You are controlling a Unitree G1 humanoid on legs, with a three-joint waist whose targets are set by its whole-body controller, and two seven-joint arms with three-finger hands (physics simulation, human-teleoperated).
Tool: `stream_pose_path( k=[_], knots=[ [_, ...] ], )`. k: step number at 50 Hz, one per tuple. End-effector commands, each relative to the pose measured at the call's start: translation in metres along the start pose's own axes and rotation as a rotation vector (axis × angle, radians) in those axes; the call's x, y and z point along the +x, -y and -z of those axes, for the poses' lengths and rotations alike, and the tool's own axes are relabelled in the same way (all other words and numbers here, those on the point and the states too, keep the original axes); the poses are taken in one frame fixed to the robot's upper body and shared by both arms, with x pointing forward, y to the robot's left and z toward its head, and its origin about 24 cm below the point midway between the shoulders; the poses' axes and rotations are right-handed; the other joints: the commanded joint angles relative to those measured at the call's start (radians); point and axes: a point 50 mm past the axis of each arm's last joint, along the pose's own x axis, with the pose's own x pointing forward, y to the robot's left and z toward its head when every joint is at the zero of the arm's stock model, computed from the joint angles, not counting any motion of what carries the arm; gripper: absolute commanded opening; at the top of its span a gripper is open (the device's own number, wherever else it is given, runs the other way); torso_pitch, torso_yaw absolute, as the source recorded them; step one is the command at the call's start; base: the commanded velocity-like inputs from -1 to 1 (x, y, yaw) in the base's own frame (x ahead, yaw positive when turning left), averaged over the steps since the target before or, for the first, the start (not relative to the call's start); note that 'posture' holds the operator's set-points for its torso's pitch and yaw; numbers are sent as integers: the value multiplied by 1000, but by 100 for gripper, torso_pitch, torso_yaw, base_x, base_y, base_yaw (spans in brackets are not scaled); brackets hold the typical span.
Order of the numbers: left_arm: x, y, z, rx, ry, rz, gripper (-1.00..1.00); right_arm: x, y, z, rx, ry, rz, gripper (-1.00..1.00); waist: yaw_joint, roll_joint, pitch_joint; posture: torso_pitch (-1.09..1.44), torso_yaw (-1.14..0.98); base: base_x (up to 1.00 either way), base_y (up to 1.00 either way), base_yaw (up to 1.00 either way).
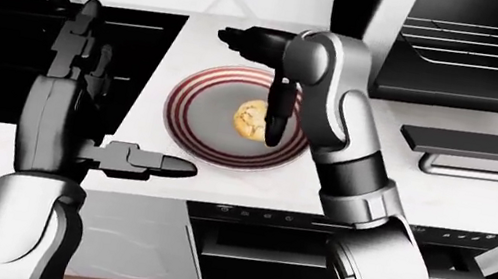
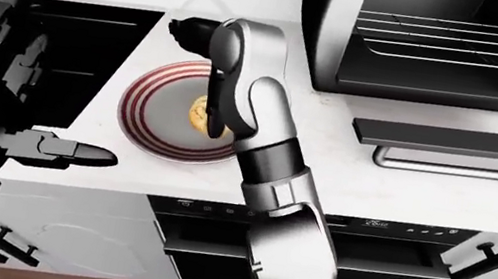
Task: Place the scone on the rack of the toaster oven.
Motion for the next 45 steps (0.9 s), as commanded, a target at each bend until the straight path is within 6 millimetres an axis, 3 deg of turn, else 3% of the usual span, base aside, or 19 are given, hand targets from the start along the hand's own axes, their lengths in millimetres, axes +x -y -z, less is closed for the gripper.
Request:
stream_pose_path(
  k=[1,23,31,45],
  knots=[
    [-1,-2,-12,5,76,-11,100,-9,15,-6,-35,9,65,100,0,6,-25,0,0,0,0,0],
    [-1,-4,-13,9,77,-18,100,1,10,0,-30,-25,37,100,3,6,-32,0,0,0,0,0],
    [-1,-5,-12,10,77,-21,100,3,5,1,-26,-27,24,72,2,6,-32,0,0,0,0,0],
    [-3,-6,-12,12,77,-26,100,7,-2,2,-23,-28,3,56,1,6,-31,0,0,0,0,0]
  ],
)
